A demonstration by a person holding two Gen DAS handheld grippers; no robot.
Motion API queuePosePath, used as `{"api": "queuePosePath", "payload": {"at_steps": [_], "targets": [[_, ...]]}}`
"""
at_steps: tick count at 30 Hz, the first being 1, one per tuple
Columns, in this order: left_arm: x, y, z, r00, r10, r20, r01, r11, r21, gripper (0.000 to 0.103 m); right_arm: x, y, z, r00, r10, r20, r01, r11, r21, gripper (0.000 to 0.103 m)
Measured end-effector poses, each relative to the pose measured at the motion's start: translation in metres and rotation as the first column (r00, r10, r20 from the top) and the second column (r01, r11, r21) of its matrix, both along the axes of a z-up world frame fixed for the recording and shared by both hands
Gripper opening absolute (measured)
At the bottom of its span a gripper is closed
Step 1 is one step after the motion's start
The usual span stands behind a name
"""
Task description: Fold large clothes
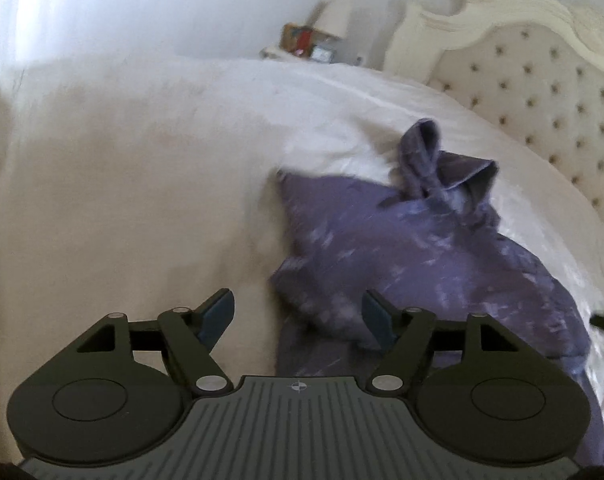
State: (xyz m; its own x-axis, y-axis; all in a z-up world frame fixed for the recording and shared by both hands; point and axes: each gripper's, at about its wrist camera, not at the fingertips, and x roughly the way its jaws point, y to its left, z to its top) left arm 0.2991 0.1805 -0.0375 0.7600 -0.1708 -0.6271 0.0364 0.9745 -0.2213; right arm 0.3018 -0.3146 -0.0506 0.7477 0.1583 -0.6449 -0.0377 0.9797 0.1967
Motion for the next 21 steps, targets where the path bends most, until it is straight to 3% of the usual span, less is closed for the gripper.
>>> {"api": "queuePosePath", "payload": {"at_steps": [3,6,8,9,11,13,14,17,21], "targets": [[0.01,-0.021,0.032,0.995,-0.067,0.068,0.061,0.995,0.079,0.071,0.011,0.003,0.027,0.997,0.027,0.076,-0.023,0.998,-0.051,0.102],[0.031,-0.049,0.055,0.983,-0.126,0.131,0.108,0.985,0.134,0.073,0.026,0.014,0.048,0.985,-0.018,0.173,0.046,0.986,-0.161,0.102],[0.049,-0.071,0.063,0.976,-0.132,0.172,0.1,0.978,0.183,0.073,0.045,0.026,0.054,0.977,-0.051,0.208,0.104,0.962,-0.254,0.102],[0.06,-0.083,0.065,0.975,-0.122,0.188,0.08,0.973,0.215,0.073,0.054,0.029,0.055,0.976,-0.02,0.216,0.079,0.96,-0.267,0.102],[0.081,-0.104,0.062,0.972,-0.131,0.194,0.081,0.966,0.245,0.072,0.077,0.034,0.053,0.977,0.035,0.212,0.018,0.97,-0.243,0.097],[0.109,-0.121,0.053,0.97,-0.184,0.159,0.145,0.963,0.228,0.071,0.099,0.036,0.047,0.982,0.059,0.18,-0.024,0.981,-0.192,0.082],[0.121,-0.128,0.048,0.969,-0.193,0.155,0.157,0.964,0.216,0.071,0.112,0.037,0.042,0.983,0.08,0.166,-0.054,0.987,-0.153,0.08],[0.156,-0.147,0.027,0.968,-0.21,0.137,0.179,0.961,0.212,0.071,0.141,0.04,0.024,0.99,0.084,0.116,-0.076,0.994,-0.079,0.076],[0.2,-0.172,0.002,0.968,-0.235,0.084,0.211,0.95,0.229,0.071,0.179,0.051,0.001,0.993,0.084,0.088,-0.074,0.991,-0.116,0.073]]}}
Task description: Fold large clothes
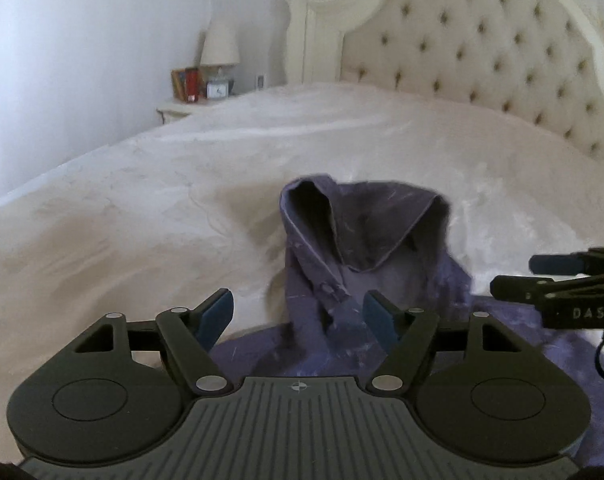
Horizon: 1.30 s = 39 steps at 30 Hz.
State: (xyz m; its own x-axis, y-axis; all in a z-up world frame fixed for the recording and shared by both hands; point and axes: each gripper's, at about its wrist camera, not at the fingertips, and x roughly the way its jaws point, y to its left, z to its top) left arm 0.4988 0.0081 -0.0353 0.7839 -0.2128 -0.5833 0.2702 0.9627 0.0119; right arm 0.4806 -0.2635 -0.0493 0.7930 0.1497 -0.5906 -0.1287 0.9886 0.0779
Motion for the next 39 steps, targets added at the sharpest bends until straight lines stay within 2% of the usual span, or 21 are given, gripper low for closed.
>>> {"api": "queuePosePath", "payload": {"at_steps": [3,9,12,15,17,20,23,25,29,32,35,38,39], "targets": [[0.023,-0.014,-0.013,1.0,0.017,0.007,-0.017,0.999,0.033,0.071,0.022,0.004,-0.013,1.0,-0.016,-0.017,0.016,1.0,-0.016,0.074],[0.056,-0.024,-0.027,0.999,0.046,0.023,-0.047,0.998,0.052,0.071,0.057,0.005,-0.028,0.998,-0.06,-0.027,0.061,0.998,0.02,0.074],[0.067,-0.025,-0.033,0.998,0.053,0.017,-0.054,0.995,0.086,0.071,0.072,0.005,-0.036,0.997,-0.06,-0.054,0.06,0.998,-0.018,0.071],[0.076,-0.015,-0.039,0.996,0.079,0.04,-0.083,0.988,0.129,0.071,0.073,-0.019,-0.035,0.992,-0.128,-0.017,0.128,0.992,-0.01,0.067],[0.081,0.001,-0.044,0.992,0.123,0.027,-0.125,0.985,0.119,0.071,0.07,-0.049,-0.038,0.98,-0.196,-0.019,0.197,0.979,0.05,0.068],[0.082,0.03,-0.055,0.987,0.151,-0.05,-0.15,0.989,0.021,0.071,0.066,-0.086,-0.055,0.974,-0.207,-0.093,0.22,0.961,0.167,0.069],[0.076,0.04,-0.067,0.986,0.138,-0.091,-0.136,0.99,0.029,0.071,0.067,-0.1,-0.078,0.962,-0.207,-0.177,0.247,0.938,0.243,0.07],[0.074,0.041,-0.063,0.988,0.126,-0.088,-0.123,0.992,0.042,0.071,0.067,-0.101,-0.082,0.964,-0.195,-0.182,0.238,0.936,0.261,0.074],[0.063,0.049,-0.038,0.993,0.111,-0.049,-0.109,0.993,0.037,0.071,0.059,-0.108,-0.068,0.976,-0.154,-0.155,0.196,0.931,0.308,0.074],[0.041,0.055,-0.017,0.997,0.081,-0.019,-0.08,0.996,0.032,0.07,0.044,-0.11,-0.052,0.986,-0.096,-0.135,0.131,0.951,0.279,0.075],[0.019,0.056,0.003,0.999,0.037,0.021,-0.036,0.999,-0.009,0.07,0.025,-0.108,-0.038,0.992,-0.039,-0.117,0.067,0.967,0.247,0.075],[0.008,0.041,0.02,0.997,0.003,0.082,0.001,0.999,-0.052,0.071,0.008,-0.1,-0.018,0.999,0.006,-0.038,0.004,0.97,0.242,0.074],[0.008,0.033,0.024,0.995,-0.002,0.102,0.008,0.998,-0.061,0.071,0.007,-0.098,-0.011,1.0,0.009,-0.011,-0.006,0.969,0.249,0.071]]}}
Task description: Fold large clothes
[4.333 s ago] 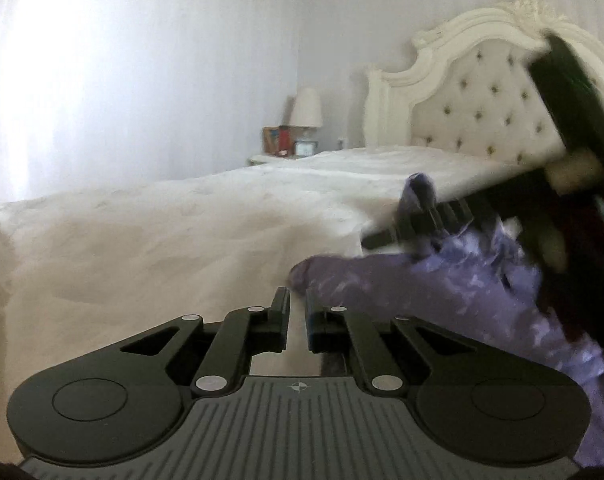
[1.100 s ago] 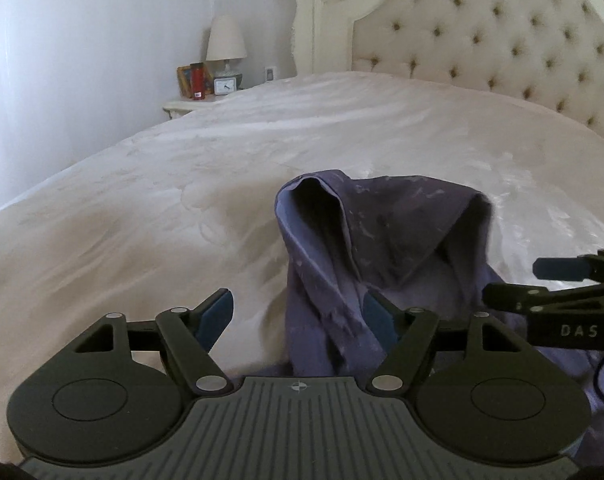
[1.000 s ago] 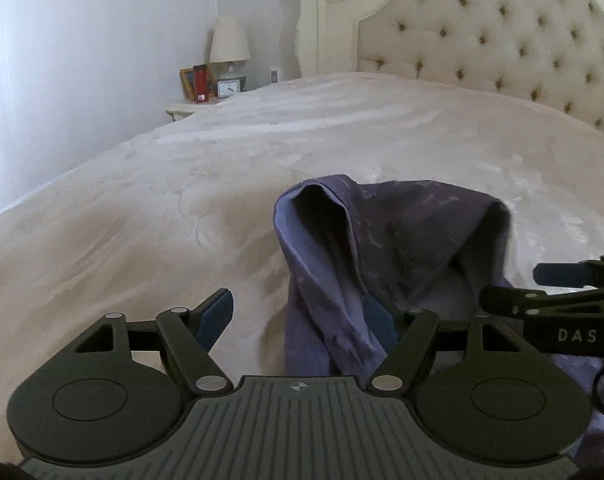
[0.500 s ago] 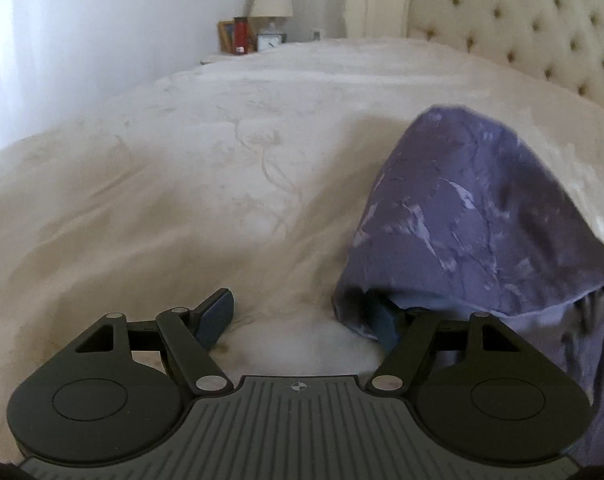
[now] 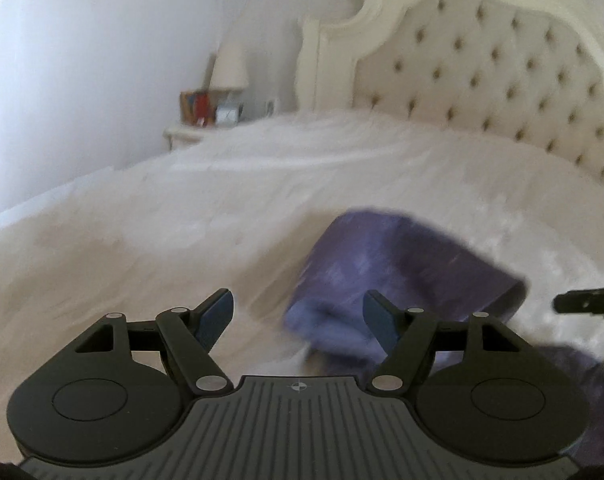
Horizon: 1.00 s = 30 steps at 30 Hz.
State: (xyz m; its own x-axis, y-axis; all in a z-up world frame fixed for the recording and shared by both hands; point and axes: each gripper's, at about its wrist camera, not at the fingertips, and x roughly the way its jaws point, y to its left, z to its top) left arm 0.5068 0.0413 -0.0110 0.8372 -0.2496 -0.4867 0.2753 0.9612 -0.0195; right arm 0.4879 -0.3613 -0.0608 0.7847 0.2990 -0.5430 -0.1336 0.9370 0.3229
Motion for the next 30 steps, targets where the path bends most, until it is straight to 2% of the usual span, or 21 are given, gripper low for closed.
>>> {"api": "queuePosePath", "payload": {"at_steps": [3,4,7,10,13,15,17,18,21,23,27,30], "targets": [[0.012,-0.027,0.004,0.999,-0.026,0.028,0.026,1.0,-0.007,0.071,0.009,0.018,0.014,0.997,0.042,0.067,-0.045,0.998,0.04,0.048],[0.019,-0.033,0.002,0.999,-0.026,0.027,0.027,1.0,-0.012,0.071,0.015,0.025,0.017,0.996,0.057,0.067,-0.06,0.997,0.043,0.045],[0.039,-0.044,-0.008,0.999,-0.035,0.01,0.035,0.998,-0.042,0.071,0.034,0.044,0.017,0.994,0.072,0.076,-0.076,0.996,0.055,0.045],[0.057,-0.043,-0.025,0.999,0.033,-0.023,-0.033,0.999,0.002,0.071,0.05,0.048,0.007,0.998,0.047,0.047,-0.05,0.997,0.064,0.044],[0.079,-0.023,-0.053,0.981,0.131,-0.142,-0.134,0.991,-0.016,0.071,0.065,0.038,-0.018,0.999,-0.015,-0.045,0.018,0.998,0.063,0.044],[0.092,-0.006,-0.075,0.947,0.2,-0.253,-0.217,0.975,-0.039,0.071,0.072,0.028,-0.038,0.99,-0.06,-0.125,0.07,0.994,0.08,0.042],[0.099,0.009,-0.096,0.92,0.203,-0.334,-0.246,0.965,-0.089,0.072,0.074,0.018,-0.054,0.98,-0.091,-0.176,0.109,0.99,0.094,0.042],[0.099,0.013,-0.102,0.926,0.19,-0.327,-0.236,0.966,-0.106,0.073,0.073,0.012,-0.06,0.976,-0.104,-0.189,0.125,0.987,0.105,0.042],[0.095,0.008,-0.104,0.945,0.174,-0.278,-0.195,0.979,-0.05,0.073,0.07,-0.002,-0.066,0.972,-0.109,-0.21,0.144,0.977,0.16,0.042],[0.093,0.007,-0.099,0.946,0.174,-0.274,-0.193,0.98,-0.044,0.072,0.065,-0.003,-0.059,0.979,-0.095,-0.181,0.123,0.981,0.148,0.048],[0.073,0.013,-0.069,0.968,0.143,-0.205,-0.172,0.976,-0.132,0.071,0.056,0.0,-0.035,0.994,-0.049,-0.095,0.057,0.994,0.093,0.054],[0.044,0.012,-0.052,0.982,0.09,-0.169,-0.12,0.977,-0.174,0.072,0.055,0.003,-0.013,0.999,-0.029,-0.03,0.032,0.996,0.083,0.068]]}}
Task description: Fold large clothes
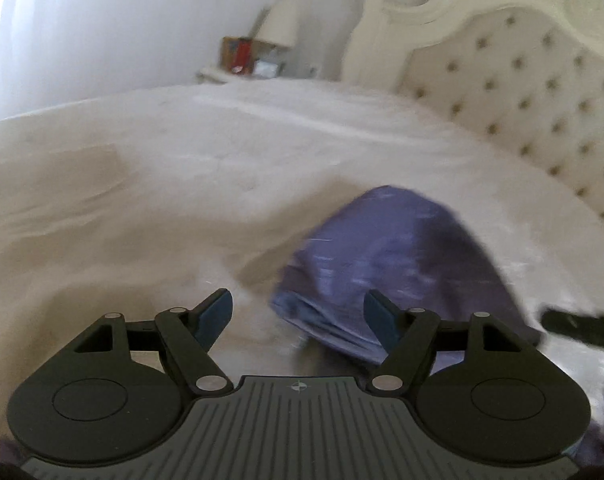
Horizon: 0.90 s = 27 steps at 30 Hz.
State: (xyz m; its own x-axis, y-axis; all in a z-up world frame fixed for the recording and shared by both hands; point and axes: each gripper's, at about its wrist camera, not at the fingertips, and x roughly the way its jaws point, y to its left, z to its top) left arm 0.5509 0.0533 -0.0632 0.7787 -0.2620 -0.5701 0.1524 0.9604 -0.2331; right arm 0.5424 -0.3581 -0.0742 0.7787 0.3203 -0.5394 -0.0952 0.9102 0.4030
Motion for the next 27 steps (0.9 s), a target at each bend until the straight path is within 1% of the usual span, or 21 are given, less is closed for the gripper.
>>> {"api": "queuePosePath", "payload": {"at_steps": [3,7,9,11,12,16,18,19,20,21,22,24,25,27], "targets": [[-0.029,-0.008,0.001,0.997,-0.078,-0.014,0.078,0.997,0.022,0.072,0.013,0.01,0.011,1.0,0.003,0.008,-0.002,0.999,-0.043,0.069],[-0.062,-0.019,-0.025,0.98,-0.194,-0.035,0.196,0.977,0.08,0.072,0.033,0.02,0.012,1.0,-0.007,-0.003,0.007,0.997,-0.074,0.072],[-0.067,-0.024,-0.042,0.971,-0.235,-0.045,0.239,0.963,0.127,0.072,0.043,0.022,0.012,1.0,-0.019,-0.008,0.018,0.997,-0.073,0.073],[-0.07,-0.028,-0.055,0.968,-0.247,-0.052,0.252,0.953,0.169,0.072,0.054,0.022,0.008,0.999,-0.03,-0.024,0.028,0.996,-0.084,0.075],[-0.071,-0.029,-0.06,0.968,-0.246,-0.039,0.249,0.952,0.178,0.074,0.061,0.023,0.006,0.999,-0.035,-0.029,0.033,0.995,-0.093,0.075],[-0.075,-0.032,-0.065,0.97,-0.24,-0.024,0.24,0.952,0.19,0.076,0.083,0.025,-0.006,0.998,-0.045,-0.043,0.038,0.989,-0.145,0.075],[-0.075,-0.035,-0.066,0.971,-0.239,-0.028,0.24,0.951,0.196,0.077,0.091,0.026,-0.01,0.998,-0.044,-0.049,0.037,0.989,-0.146,0.075],[-0.074,-0.036,-0.066,0.97,-0.24,-0.029,0.241,0.951,0.195,0.078,0.094,0.025,-0.011,0.998,-0.04,-0.055,0.032,0.991,-0.132,0.07],[-0.074,-0.035,-0.065,0.97,-0.24,-0.031,0.241,0.951,0.192,0.078,0.097,0.024,-0.014,0.997,-0.037,-0.066,0.029,0.993,-0.118,0.062],[-0.075,-0.033,-0.064,0.97,-0.24,-0.033,0.241,0.952,0.186,0.078,0.098,0.025,-0.014,0.997,-0.03,-0.076,0.022,0.993,-0.115,0.028],[-0.076,-0.032,-0.063,0.97,-0.239,-0.034,0.241,0.953,0.181,0.078,0.097,0.027,-0.014,0.996,-0.023,-0.083,0.012,0.992,-0.129,0.009],[-0.082,-0.031,-0.063,0.97,-0.239,-0.033,0.241,0.953,0.183,0.078,0.087,0.037,-0.004,0.999,-0.005,-0.031,-0.001,0.981,-0.194,0.009],[-0.083,-0.031,-0.063,0.97,-0.239,-0.033,0.241,0.953,0.186,0.078,0.077,0.041,0.004,1.0,0.02,0.017,-0.015,0.975,-0.221,0.009],[-0.083,-0.032,-0.062,0.971,-0.238,-0.034,0.24,0.951,0.193,0.078,0.057,0.046,0.022,0.995,0.052,0.09,-0.029,0.97,-0.24,0.009]]}}
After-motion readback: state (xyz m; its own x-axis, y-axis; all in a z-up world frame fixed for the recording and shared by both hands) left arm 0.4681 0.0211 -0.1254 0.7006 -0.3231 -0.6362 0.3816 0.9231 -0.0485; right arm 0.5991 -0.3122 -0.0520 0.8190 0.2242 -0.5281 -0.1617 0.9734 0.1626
